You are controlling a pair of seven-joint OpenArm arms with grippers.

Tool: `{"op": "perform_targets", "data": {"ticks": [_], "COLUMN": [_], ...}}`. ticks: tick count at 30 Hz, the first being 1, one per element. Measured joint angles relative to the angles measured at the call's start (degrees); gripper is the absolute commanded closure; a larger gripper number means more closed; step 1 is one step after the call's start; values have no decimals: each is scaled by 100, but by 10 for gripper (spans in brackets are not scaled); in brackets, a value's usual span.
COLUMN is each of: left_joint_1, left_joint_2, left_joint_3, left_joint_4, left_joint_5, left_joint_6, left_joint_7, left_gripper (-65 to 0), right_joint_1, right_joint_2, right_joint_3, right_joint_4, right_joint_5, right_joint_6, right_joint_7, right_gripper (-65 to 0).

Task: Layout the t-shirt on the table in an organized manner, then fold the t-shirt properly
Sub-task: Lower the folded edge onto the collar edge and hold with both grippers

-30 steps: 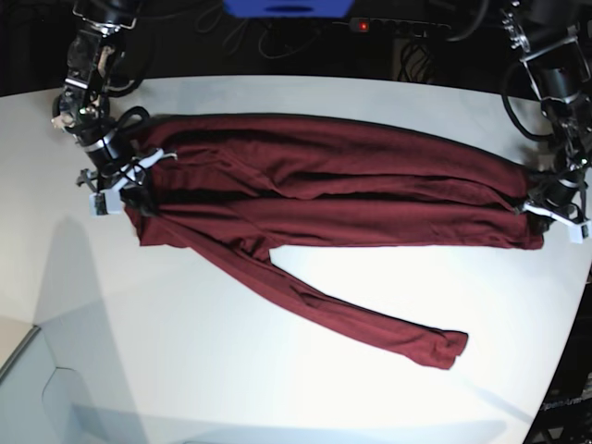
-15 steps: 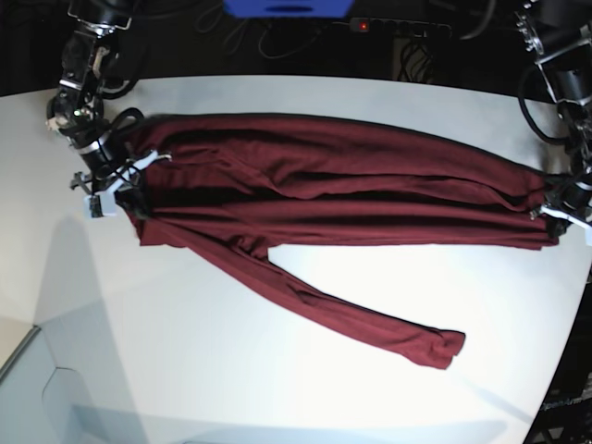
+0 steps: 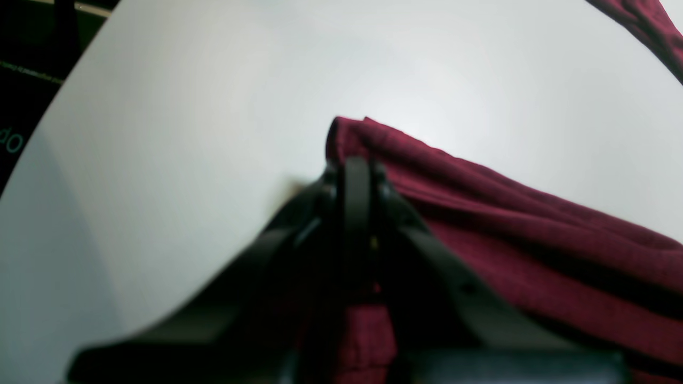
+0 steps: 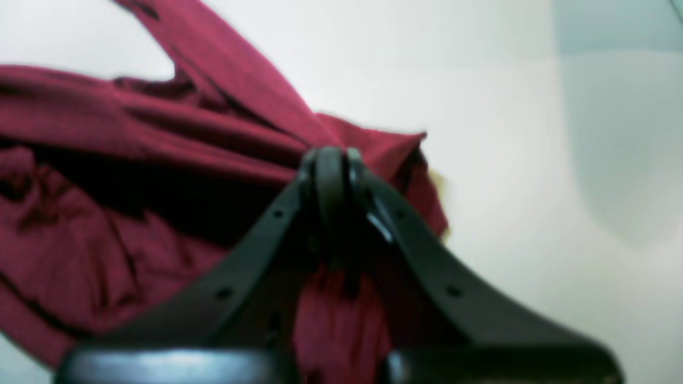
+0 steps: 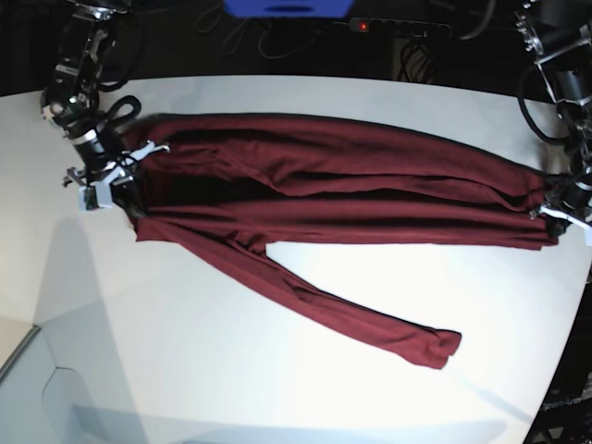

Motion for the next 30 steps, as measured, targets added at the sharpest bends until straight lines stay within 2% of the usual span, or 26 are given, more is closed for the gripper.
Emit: {"op": "perform_targets", "data": {"ticks": [23,30], "left_joint_1": [0,0], "left_joint_2": [-26,-26], "left_joint_3": [61,629], "left_joint_4": [-33,-37], "left_joint_5": [20,313], "left_joint_6": [0,2], "left_joint_7": [-22,-52], "left_gripper": [-2,-2], "right_joint_1": [-590,-560], "right_joint_2": [-2,2], "right_joint_3": [-15,-15], "right_joint_4": [17,-295], "right_joint_5": [20,0], "right_joint_6": [2,2], "right_joint_7": [4,28], "right_gripper": [0,0]}}
